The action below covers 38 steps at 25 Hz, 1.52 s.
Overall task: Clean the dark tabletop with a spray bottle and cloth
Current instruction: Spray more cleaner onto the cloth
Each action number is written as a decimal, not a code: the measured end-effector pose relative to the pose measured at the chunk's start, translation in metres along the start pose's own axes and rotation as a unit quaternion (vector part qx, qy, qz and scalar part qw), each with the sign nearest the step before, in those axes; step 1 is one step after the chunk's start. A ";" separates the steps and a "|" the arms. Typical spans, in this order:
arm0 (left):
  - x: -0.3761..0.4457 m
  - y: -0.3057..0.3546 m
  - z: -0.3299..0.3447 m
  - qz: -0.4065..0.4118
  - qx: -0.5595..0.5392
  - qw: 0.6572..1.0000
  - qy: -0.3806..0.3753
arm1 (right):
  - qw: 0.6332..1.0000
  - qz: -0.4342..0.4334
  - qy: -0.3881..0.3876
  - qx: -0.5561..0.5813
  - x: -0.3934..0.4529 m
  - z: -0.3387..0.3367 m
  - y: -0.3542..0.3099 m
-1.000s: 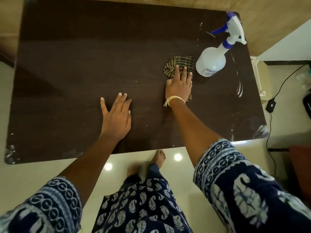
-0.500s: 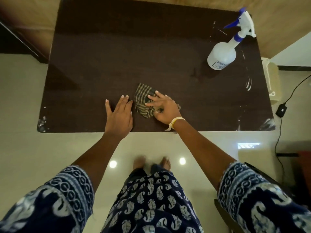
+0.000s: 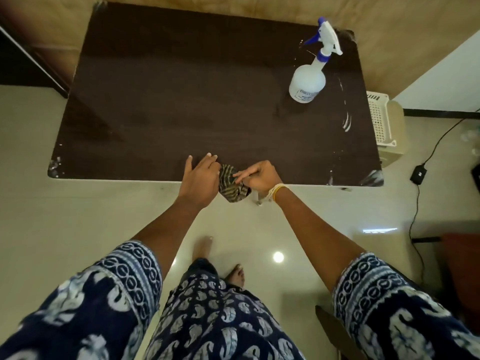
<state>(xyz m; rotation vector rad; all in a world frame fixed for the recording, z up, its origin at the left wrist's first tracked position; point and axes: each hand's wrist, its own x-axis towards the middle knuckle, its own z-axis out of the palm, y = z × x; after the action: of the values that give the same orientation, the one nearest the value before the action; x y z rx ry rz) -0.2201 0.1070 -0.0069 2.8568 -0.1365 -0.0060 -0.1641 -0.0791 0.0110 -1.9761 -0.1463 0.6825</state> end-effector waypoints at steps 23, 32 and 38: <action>0.232 0.132 -0.031 -0.388 -0.777 0.484 -0.104 | 0.896 0.199 0.169 0.359 0.110 -0.175 -0.035; 0.297 0.076 -0.052 -0.422 -0.755 0.494 -0.084 | 0.940 -0.031 0.322 0.108 0.193 -0.233 -0.051; 0.312 0.071 -0.058 -0.401 -0.781 0.477 -0.048 | 0.987 -0.023 0.156 0.032 0.206 -0.254 -0.082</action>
<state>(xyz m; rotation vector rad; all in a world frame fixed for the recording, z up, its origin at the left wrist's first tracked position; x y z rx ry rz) 0.0845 0.0256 0.0718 0.8075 0.7805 -0.2989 0.1549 -0.1586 0.0848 -1.9851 0.0204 0.3372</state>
